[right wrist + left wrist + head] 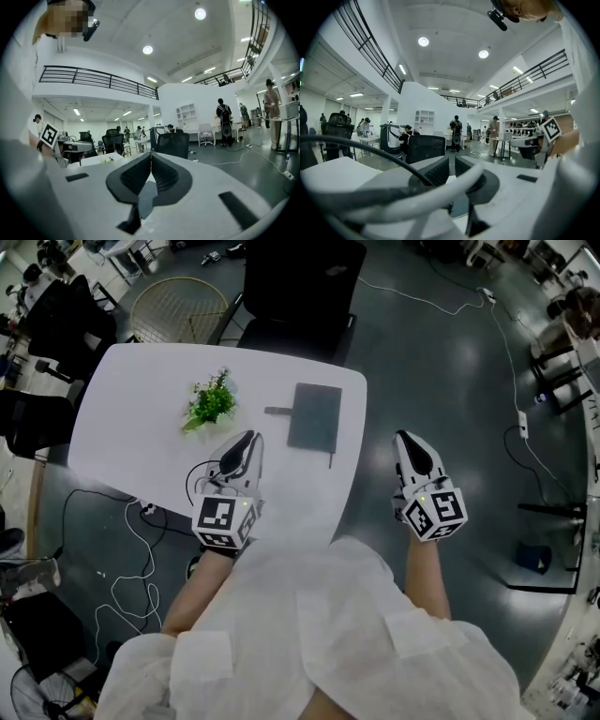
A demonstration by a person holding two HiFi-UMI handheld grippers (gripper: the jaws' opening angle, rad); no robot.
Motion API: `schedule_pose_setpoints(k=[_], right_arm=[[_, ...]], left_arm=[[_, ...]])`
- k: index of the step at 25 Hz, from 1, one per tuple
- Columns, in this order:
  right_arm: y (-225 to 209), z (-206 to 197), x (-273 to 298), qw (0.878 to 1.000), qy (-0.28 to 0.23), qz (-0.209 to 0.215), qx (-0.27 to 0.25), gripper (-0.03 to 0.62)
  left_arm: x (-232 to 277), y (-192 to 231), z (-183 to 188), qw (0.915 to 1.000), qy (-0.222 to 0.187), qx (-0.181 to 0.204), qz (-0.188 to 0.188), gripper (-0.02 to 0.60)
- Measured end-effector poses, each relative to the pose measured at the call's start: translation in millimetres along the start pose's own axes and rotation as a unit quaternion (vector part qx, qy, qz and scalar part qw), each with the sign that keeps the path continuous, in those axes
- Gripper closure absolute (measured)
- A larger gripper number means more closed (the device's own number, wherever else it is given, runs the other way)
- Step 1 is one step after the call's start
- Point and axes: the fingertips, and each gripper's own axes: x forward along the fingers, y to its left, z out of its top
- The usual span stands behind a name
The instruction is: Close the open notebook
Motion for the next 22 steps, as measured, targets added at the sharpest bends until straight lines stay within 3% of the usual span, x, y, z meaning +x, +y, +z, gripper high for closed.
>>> schedule_pose_setpoints(k=[7, 22], right_arm=[[-3, 23, -33, 0.999, -0.035, -0.030, -0.011, 0.591], [-5, 11, -22, 0.999, 0.015, -0.022, -0.025, 0.594]], left_arm=[[7, -12, 3, 1.0000, -0.003, 0.001, -0.009, 0.543], [16, -24, 3, 0.9999, 0.001, 0.005, -0.013, 0.543]])
